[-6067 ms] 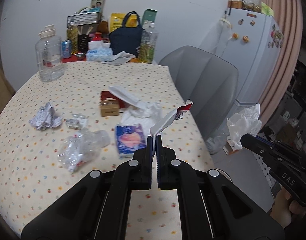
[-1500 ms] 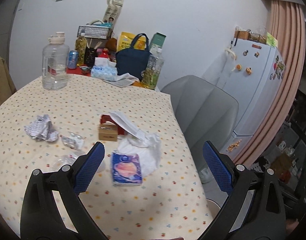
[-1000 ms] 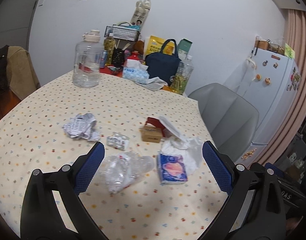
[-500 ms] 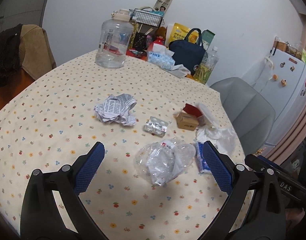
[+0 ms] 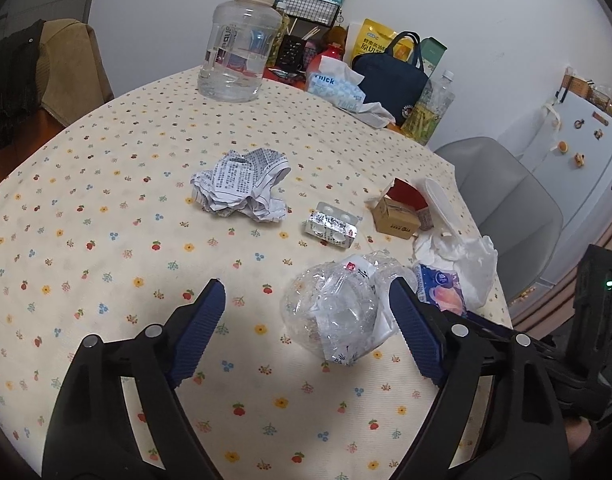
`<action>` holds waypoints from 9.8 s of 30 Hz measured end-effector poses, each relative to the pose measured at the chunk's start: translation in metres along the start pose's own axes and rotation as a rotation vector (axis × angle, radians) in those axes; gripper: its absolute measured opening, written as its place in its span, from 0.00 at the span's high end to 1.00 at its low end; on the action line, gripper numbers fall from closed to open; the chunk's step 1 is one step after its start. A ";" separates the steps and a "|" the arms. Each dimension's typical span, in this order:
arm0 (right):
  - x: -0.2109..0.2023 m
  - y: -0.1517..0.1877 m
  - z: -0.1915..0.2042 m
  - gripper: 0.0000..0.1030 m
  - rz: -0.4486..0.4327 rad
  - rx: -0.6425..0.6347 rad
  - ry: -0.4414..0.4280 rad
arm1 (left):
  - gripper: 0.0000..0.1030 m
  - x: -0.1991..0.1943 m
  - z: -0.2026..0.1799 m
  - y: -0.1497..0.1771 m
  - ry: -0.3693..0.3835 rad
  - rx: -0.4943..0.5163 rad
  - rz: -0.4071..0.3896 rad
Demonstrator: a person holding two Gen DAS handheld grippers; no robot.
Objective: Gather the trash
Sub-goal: 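Grasp the blue tissue packet with the right gripper while the left grasps the blister pack, then carry both items over the bin and open both grippers to drop them, then turn both tools back toward the table, then grasp the white tissue with the right gripper while the left grasps the crumpled printed paper, then carry the tissue and crumpled paper in both grippers over the beige bin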
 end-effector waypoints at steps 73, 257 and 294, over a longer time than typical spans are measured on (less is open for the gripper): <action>-0.138 0.042 -0.178 0.83 -0.244 0.302 0.090 | 0.60 0.038 -0.136 -0.005 0.127 0.240 0.121; -0.011 -0.023 -0.059 0.97 -0.077 0.075 0.090 | 0.06 0.009 0.055 -0.033 -0.066 -0.082 0.011; -0.114 -0.017 -0.085 0.97 -0.222 0.088 0.076 | 0.82 0.000 0.024 -0.072 0.035 -0.040 -0.022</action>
Point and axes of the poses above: each gripper's, at about its wrist camera, not at the fingertips, and x roughly the way its jaws point, z to its left, y to its underside, the point moved 5 cm from there along x, roughly the way its jaws point, and after that the axes turned 11 degrees about y, right-handed, at the moved point
